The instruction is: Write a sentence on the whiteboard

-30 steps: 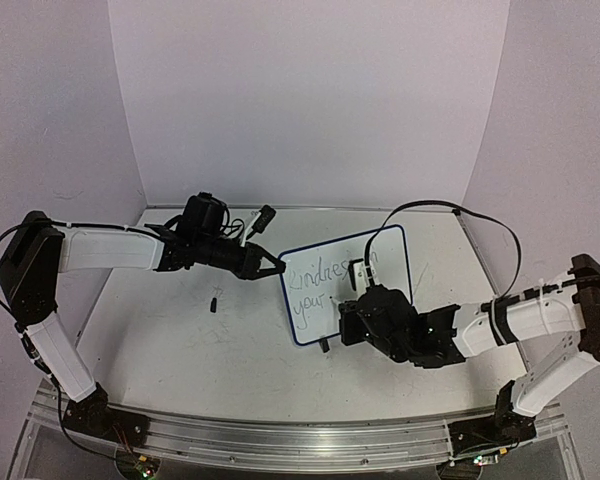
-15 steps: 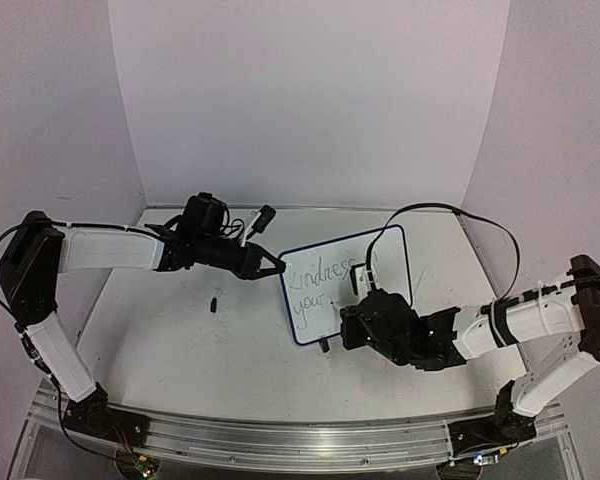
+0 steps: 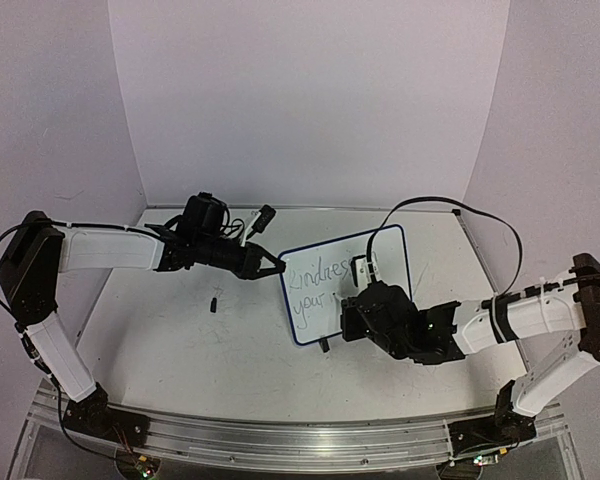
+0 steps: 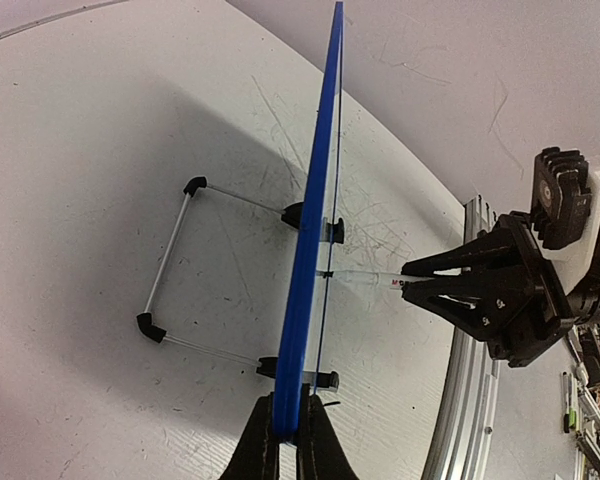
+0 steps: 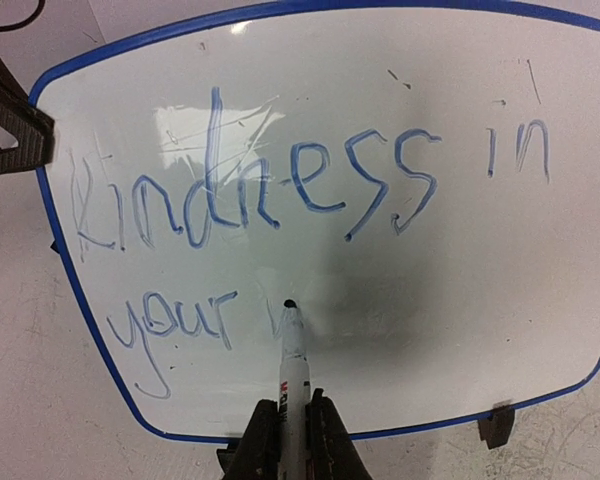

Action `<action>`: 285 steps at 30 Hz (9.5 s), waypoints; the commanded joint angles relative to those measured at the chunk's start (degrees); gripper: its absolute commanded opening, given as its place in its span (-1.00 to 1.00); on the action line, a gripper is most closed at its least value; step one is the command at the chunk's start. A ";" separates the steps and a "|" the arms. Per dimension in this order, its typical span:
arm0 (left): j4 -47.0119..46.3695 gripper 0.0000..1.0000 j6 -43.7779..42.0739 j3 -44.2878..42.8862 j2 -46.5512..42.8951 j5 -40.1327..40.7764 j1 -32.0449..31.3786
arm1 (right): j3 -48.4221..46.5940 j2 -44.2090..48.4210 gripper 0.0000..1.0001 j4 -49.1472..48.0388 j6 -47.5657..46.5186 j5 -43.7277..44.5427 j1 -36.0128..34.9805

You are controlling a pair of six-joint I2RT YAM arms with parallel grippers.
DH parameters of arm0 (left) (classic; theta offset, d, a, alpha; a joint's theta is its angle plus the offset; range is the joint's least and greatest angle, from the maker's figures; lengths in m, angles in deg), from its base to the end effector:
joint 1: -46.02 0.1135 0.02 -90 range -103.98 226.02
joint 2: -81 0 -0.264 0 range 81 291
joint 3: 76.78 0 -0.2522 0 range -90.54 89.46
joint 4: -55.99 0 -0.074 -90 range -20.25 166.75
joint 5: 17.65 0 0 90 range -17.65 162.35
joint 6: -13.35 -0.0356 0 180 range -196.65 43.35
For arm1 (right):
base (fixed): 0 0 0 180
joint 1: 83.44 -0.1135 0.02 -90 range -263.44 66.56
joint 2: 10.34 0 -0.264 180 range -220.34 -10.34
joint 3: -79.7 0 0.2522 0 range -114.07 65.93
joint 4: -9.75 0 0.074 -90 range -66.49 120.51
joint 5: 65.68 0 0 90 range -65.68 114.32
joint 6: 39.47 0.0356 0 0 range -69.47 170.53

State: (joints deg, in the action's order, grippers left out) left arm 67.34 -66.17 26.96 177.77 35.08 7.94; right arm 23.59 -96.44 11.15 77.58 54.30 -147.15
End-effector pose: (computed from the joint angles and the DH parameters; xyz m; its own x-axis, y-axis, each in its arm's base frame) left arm 0.2813 -0.2478 0.2333 -0.5715 0.2639 -0.7770 0.8052 0.3632 -0.4688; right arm 0.1532 0.2700 0.1962 -0.4727 -0.0675 -0.8786 -0.4185 0.8947 0.1564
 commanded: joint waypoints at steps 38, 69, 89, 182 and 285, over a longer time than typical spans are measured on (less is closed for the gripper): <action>2.68 -1.00 -3.76 0.70 -0.60 2.45 -0.67 | 2.06 4.59 -1.00 -0.24 1.34 0.77 3.17; 2.76 -1.00 -3.89 0.71 -0.51 2.68 -0.76 | 4.44 3.15 -1.00 -3.83 1.28 -3.39 3.99; 2.77 -1.00 -3.77 0.49 -0.09 2.38 -0.76 | 7.14 4.08 -1.00 -2.08 3.09 -4.29 3.97; 2.85 -1.00 -4.22 0.54 -0.68 3.12 -0.76 | 6.80 10.70 -1.00 -1.30 -2.77 -4.42 5.84; 2.85 -1.00 -4.05 0.48 -0.50 2.37 -0.85 | 8.58 10.82 -1.00 -1.46 1.39 -6.84 8.12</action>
State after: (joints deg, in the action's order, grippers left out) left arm 67.36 -66.39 26.96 177.64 35.01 7.68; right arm 31.91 -83.64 10.26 78.07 49.71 -139.45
